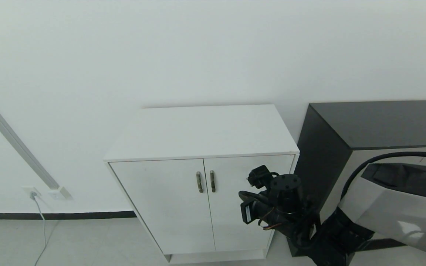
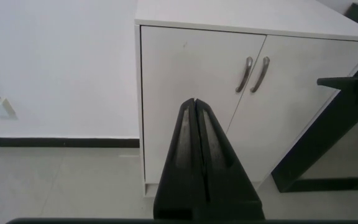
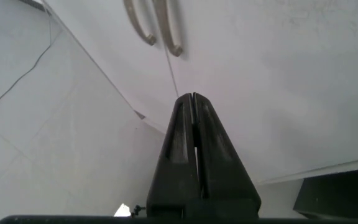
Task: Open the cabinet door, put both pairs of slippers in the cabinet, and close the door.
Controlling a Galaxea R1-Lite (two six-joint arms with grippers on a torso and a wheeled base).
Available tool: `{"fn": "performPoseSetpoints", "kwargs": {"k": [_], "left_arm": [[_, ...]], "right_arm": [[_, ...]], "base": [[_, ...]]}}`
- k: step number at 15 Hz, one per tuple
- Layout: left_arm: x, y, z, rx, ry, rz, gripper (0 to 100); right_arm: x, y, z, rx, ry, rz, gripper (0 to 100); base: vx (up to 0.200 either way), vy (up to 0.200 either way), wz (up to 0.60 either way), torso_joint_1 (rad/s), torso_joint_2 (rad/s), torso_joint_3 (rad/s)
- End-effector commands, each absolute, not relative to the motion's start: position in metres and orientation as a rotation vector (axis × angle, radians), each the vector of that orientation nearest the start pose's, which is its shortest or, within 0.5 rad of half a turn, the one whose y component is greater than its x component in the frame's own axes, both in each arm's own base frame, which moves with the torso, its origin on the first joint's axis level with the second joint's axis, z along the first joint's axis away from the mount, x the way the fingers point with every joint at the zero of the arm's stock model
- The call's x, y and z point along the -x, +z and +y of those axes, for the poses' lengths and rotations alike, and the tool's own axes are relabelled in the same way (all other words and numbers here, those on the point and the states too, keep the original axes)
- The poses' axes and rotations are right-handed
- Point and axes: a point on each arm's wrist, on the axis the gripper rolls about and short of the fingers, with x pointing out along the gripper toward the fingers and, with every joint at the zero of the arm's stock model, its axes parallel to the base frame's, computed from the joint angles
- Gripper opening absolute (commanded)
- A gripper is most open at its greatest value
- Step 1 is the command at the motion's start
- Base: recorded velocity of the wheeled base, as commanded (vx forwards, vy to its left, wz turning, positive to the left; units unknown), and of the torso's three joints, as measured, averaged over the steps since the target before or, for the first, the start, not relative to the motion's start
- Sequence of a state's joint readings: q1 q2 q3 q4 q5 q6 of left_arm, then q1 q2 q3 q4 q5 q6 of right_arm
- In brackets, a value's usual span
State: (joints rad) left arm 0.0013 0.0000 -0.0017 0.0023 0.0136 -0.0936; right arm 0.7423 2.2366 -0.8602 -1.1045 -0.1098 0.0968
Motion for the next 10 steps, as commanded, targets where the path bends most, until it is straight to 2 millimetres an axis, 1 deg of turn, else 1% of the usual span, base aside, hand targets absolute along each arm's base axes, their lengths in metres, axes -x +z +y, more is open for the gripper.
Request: {"fn": "performPoseSetpoints", "kwargs": {"k": [1, 3, 10], "left_arm": [[0.023, 0.076, 0.0, 0.094, 0.015, 0.001, 0], [0.023, 0.076, 0.0, 0.094, 0.015, -0.001, 0], [0.023, 0.076, 0.0, 0.095, 0.017, -0.001, 0]], "right_arm": [[-0.306, 0.037, 0.265, 0.024, 0.593, 0.291, 0], [-0.314, 0.036, 0.267, 0.02, 0.584, 0.283, 0], [-0.338, 0.046, 0.267, 0.004, 0.551, 0.259, 0]], "base": [[0.0, 0.0, 0.0, 0.0, 0.0, 0.0], [0.0, 0.0, 0.0, 0.0, 0.0, 0.0], [0.0, 0.0, 0.0, 0.0, 0.0, 0.0]]}}
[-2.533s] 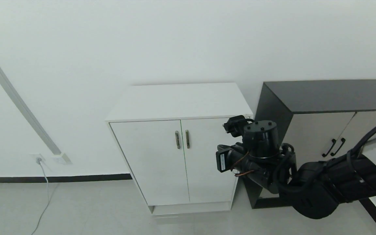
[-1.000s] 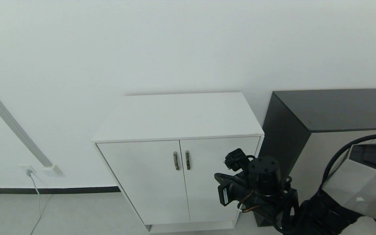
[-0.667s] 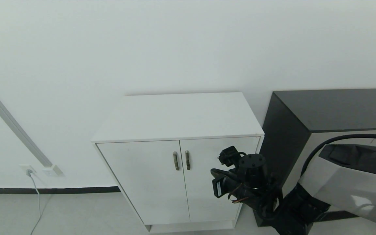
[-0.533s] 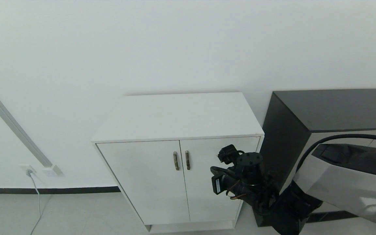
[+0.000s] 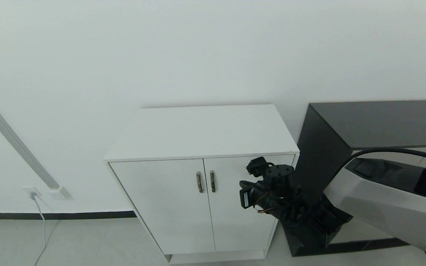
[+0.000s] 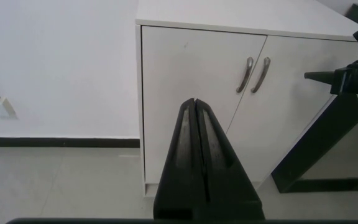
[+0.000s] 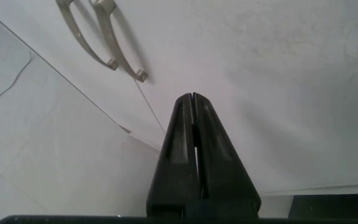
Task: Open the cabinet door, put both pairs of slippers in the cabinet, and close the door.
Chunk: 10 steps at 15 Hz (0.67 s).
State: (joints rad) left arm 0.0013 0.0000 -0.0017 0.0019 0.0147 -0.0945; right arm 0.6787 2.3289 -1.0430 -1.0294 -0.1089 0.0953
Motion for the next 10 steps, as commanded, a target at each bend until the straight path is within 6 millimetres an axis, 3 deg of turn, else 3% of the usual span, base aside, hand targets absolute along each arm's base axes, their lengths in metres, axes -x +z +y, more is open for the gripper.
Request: {"fn": "performPoseSetpoints", "kwargs": {"k": [1, 10], "left_arm": [[0.023, 0.076, 0.0, 0.095, 0.017, 0.001, 0], [0.023, 0.076, 0.0, 0.095, 0.017, 0.001, 0]], "right_arm": [[-0.341, 0.047, 0.266, 0.002, 0.545, 0.256, 0], [-0.358, 0.05, 0.269, -0.001, 0.527, 0.253, 0]], "base": [[0.0, 0.0, 0.0, 0.0, 0.0, 0.0], [0.0, 0.0, 0.0, 0.0, 0.0, 0.0]]}}
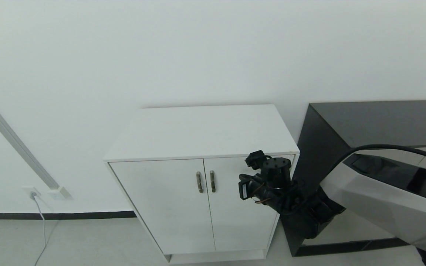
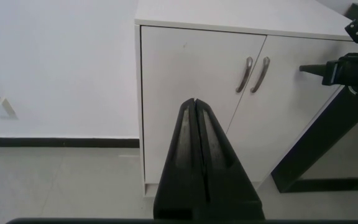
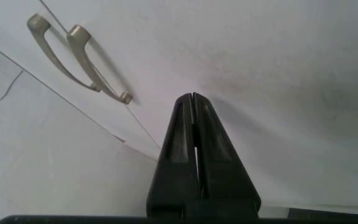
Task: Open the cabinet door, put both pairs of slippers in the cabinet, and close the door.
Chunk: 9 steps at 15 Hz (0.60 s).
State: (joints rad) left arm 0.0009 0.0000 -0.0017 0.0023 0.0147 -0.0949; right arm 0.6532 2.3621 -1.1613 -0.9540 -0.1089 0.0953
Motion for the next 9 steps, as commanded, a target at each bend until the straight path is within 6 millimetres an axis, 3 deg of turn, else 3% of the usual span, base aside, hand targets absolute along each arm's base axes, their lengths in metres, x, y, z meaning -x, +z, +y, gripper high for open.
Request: {"fn": "performPoseSetpoints", "kwargs": {"k": [1, 9], "left_arm": [[0.023, 0.076, 0.0, 0.095, 0.015, 0.001, 0], [0.023, 0.076, 0.0, 0.095, 0.017, -0.001, 0]], "right_arm": [[-0.36, 0.052, 0.27, -0.002, 0.526, 0.252, 0], [-0.375, 0.049, 0.273, -0.005, 0.511, 0.245, 0]], "base": [[0.0, 0.0, 0.0, 0.0, 0.0, 0.0], [0.0, 0.0, 0.0, 0.0, 0.0, 0.0]]}}
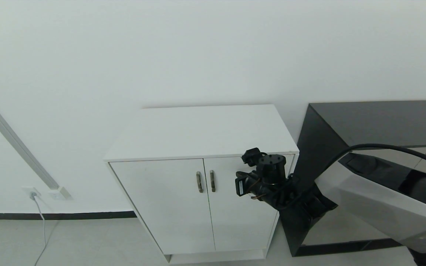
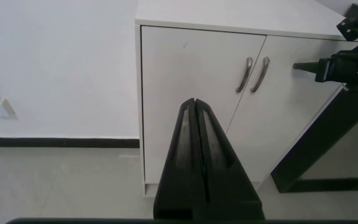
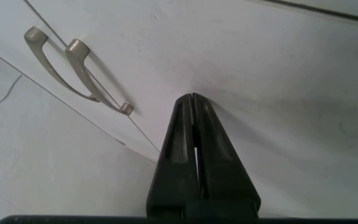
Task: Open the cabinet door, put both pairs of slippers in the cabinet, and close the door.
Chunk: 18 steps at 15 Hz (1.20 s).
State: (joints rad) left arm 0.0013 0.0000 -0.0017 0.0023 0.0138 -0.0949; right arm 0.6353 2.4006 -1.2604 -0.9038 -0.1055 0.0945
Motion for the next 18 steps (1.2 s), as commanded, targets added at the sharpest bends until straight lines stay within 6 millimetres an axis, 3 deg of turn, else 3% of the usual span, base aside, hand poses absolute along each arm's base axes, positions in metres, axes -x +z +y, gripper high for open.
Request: {"fn": "performPoseSetpoints", "kwargs": {"k": [1, 5, 10, 13, 18], "left_arm": [[0.023, 0.076, 0.0, 0.095, 0.015, 0.001, 0], [0.023, 0.076, 0.0, 0.095, 0.015, 0.001, 0], [0.023, 0.076, 0.0, 0.095, 0.015, 0.001, 0], [0.023, 0.076, 0.0, 0.095, 0.017, 0.001, 0], [0.023, 0.076, 0.0, 0.095, 0.015, 0.001, 0]], "right_arm": [[-0.376, 0.049, 0.271, -0.005, 0.508, 0.245, 0], [-0.372, 0.053, 0.27, -0.007, 0.509, 0.244, 0], [-0.335, 0.085, 0.261, -0.008, 0.545, 0.235, 0], [-0.309, 0.103, 0.241, -0.018, 0.541, 0.21, 0], [-0.27, 0.115, 0.188, -0.02, 0.48, 0.206, 0]], "base": [[0.0, 0.0, 0.0, 0.0, 0.0, 0.0], [0.0, 0.0, 0.0, 0.0, 0.0, 0.0], [0.0, 0.0, 0.0, 0.0, 0.0, 0.0], [0.0, 0.0, 0.0, 0.0, 0.0, 0.0], [0.0, 0.0, 0.0, 0.0, 0.0, 0.0]]}}
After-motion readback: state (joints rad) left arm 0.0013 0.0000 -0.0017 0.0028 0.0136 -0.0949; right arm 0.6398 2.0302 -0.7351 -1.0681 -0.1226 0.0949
